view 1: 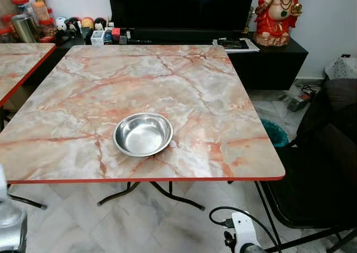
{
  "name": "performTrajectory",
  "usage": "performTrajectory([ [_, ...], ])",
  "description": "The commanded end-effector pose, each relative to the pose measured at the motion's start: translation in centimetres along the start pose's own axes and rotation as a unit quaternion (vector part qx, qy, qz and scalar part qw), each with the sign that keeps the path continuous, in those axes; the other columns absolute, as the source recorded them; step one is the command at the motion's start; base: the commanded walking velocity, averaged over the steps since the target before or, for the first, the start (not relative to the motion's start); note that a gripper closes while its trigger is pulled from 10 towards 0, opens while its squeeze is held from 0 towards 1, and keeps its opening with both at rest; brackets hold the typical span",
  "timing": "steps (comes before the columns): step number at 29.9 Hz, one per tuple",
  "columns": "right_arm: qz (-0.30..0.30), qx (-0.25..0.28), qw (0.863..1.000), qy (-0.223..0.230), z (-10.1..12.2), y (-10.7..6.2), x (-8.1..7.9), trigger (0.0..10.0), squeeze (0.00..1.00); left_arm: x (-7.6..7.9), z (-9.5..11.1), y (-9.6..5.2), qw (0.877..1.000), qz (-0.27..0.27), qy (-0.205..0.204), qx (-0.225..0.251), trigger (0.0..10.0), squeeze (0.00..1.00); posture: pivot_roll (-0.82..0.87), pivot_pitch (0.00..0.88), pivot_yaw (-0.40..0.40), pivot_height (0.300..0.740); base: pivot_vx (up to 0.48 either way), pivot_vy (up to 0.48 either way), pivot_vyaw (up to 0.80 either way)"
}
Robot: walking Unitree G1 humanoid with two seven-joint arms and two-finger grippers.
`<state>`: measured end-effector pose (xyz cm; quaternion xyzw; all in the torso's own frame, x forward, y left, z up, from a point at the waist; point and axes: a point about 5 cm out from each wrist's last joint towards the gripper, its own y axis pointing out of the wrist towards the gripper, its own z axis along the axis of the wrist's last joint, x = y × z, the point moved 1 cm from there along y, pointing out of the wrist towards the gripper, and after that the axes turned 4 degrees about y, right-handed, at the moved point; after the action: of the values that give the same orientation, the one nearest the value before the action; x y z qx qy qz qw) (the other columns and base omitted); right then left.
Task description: Setting the table
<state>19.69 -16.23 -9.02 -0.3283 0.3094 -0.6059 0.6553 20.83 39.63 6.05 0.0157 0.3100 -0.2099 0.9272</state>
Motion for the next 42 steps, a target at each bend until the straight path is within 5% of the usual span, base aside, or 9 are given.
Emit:
performTrajectory([
  [1,-0.003,0.002,1.0,-0.003,0.2,0.0,0.2,10.0,0.0,-0.2,-1.8,-0.3,0.999,0.012,-0.004,-0.032,10.0,0.0,0.03,0.0,-0.009,0.719,0.0,0.0,0.0],
  [6,-0.001,0.001,1.0,-0.005,0.1,0.0,0.1,10.0,0.0,0.9,-5.8,-2.0,0.995,-0.012,0.054,-0.082,10.0,0.0,0.03,0.0,-0.005,0.719,0.0,0.0,0.0],
  [8,-0.001,0.0,1.0,-0.004,0.0,0.0,0.1,10.0,0.0,3.5,-8.9,-4.2,0.978,-0.121,0.052,-0.16,10.0,0.0,0.02,0.0,-0.003,0.719,0.0,0.0,0.0],
  [10,-0.001,-0.001,1.0,-0.005,0.0,0.0,0.1,10.0,0.0,6.6,-10.4,-7.0,0.946,-0.254,0.04,-0.196,10.0,0.0,0.02,0.0,-0.003,0.719,0.0,0.0,0.0],
  [13,-0.003,-0.001,1.0,-0.002,0.0,0.0,0.2,10.0,0.0,10.9,-10.0,-11.4,0.886,-0.438,0.049,-0.146,10.0,0.0,0.02,0.0,-0.004,0.719,0.0,0.0,0.0],
  [20,-0.009,0.003,1.0,0.004,0.3,0.0,0.5,10.0,0.0,13.6,-9.5,-14.7,0.852,-0.503,0.029,-0.145,10.0,0.0,0.01,0.0,-0.015,0.719,0.0,0.0,0.0],
  [24,-0.012,0.0,1.0,0.008,0.2,0.0,0.6,10.0,0.0,14.6,-9.0,-15.9,0.822,-0.554,0.077,-0.107,10.0,0.0,0.01,0.0,-0.016,0.719,0.0,0.0,0.0],
  [42,-0.017,-0.002,1.0,0.017,-0.1,-0.1,0.7,10.0,0.0,15.2,-9.8,-17.4,0.817,-0.552,0.067,-0.155,10.0,0.0,-0.01,0.0,-0.002,0.719,0.0,0.086,0.0],
])
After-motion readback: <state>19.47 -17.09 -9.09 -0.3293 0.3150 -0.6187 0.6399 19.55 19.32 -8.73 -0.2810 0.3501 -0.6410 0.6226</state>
